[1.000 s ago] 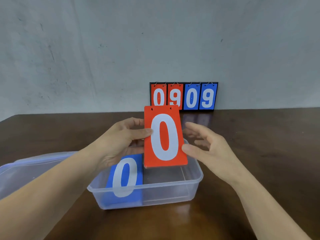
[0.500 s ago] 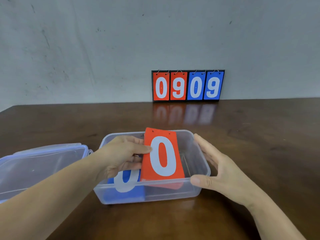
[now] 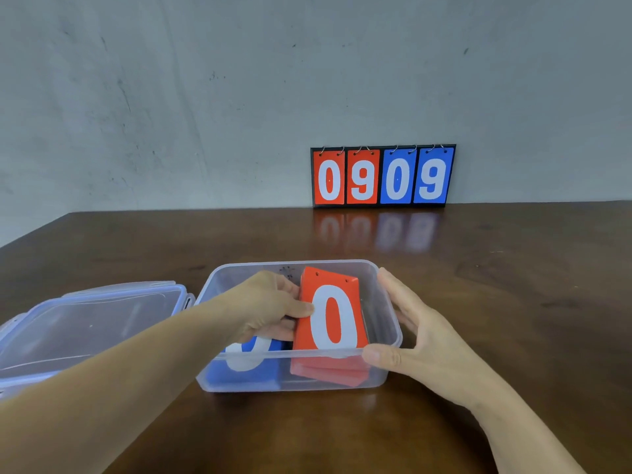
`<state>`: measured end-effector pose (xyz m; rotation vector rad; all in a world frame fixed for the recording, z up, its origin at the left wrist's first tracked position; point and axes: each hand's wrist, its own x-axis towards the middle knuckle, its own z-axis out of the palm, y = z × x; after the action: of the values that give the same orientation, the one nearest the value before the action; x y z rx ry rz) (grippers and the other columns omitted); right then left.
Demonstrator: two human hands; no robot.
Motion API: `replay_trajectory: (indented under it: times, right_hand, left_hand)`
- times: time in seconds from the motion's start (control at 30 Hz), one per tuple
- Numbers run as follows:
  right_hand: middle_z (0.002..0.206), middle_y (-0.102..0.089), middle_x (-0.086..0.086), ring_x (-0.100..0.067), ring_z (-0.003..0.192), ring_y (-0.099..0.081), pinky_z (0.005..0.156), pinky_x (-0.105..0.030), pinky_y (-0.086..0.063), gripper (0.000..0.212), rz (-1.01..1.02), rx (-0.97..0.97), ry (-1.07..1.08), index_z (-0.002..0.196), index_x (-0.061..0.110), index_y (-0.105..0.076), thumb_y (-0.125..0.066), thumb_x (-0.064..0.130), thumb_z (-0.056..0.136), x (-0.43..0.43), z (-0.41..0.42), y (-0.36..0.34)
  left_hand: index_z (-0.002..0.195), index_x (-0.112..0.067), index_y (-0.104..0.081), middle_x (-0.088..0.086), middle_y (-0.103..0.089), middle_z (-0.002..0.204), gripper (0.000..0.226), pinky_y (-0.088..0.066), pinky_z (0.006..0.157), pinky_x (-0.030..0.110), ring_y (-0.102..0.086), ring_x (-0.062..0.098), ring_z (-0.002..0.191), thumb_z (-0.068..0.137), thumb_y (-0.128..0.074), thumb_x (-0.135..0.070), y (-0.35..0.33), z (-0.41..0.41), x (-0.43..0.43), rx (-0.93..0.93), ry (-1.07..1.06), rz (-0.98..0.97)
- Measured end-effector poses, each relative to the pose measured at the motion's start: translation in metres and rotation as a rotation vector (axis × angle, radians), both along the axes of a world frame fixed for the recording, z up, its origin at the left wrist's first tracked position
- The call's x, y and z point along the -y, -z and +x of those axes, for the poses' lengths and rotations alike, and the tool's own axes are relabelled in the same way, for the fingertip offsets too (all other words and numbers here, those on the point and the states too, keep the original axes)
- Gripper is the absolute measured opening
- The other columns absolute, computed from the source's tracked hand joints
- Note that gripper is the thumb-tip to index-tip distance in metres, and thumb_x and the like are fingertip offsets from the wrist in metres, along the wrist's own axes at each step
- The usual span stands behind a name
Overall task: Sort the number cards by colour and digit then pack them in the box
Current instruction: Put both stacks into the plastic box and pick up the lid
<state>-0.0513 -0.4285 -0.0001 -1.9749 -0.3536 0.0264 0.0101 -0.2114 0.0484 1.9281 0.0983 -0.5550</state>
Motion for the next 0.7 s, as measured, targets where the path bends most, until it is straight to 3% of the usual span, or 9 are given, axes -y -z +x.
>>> replay_trajectory:
  times: [0.23,0.5,0.7]
  right_hand:
    - [0.144,-0.033,0.035,0.002,0.132,-0.040,0.102,-0.035,-0.048,0.113,0.040,-0.004,-0.012,0.142,0.057,-0.020,-0.076,0.078,0.047,0.002,0.000,0.002]
    - [0.140,-0.040,0.034,0.003,0.129,-0.045,0.098,-0.030,-0.051,0.108,0.077,-0.007,-0.025,0.140,0.058,-0.022,-0.079,0.073,0.049,0.000,-0.001,-0.001]
    - [0.133,-0.038,0.045,0.014,0.124,-0.042,0.091,-0.015,-0.049,0.105,0.100,0.003,-0.012,0.135,0.062,-0.024,-0.078,0.075,0.046,-0.002,-0.004,-0.003]
  left_hand:
    - [0.108,-0.005,-0.063,0.011,-0.073,0.102,0.024,-0.061,0.066,0.029,-0.073,0.022,0.082,0.087,-0.070,-0.016,0.003,0.004,0.004,0.162,0.055,0.215]
    - [0.100,0.010,-0.066,0.014,-0.074,0.093,0.031,-0.061,0.071,0.035,-0.074,0.023,0.078,0.085,-0.071,-0.016,0.005,0.007,0.008,0.314,0.131,0.429]
    - [0.097,0.007,-0.068,0.009,-0.075,0.090,0.032,-0.061,0.071,0.034,-0.074,0.021,0.073,0.082,-0.076,-0.020,0.005,0.011,0.006,0.337,0.160,0.484]
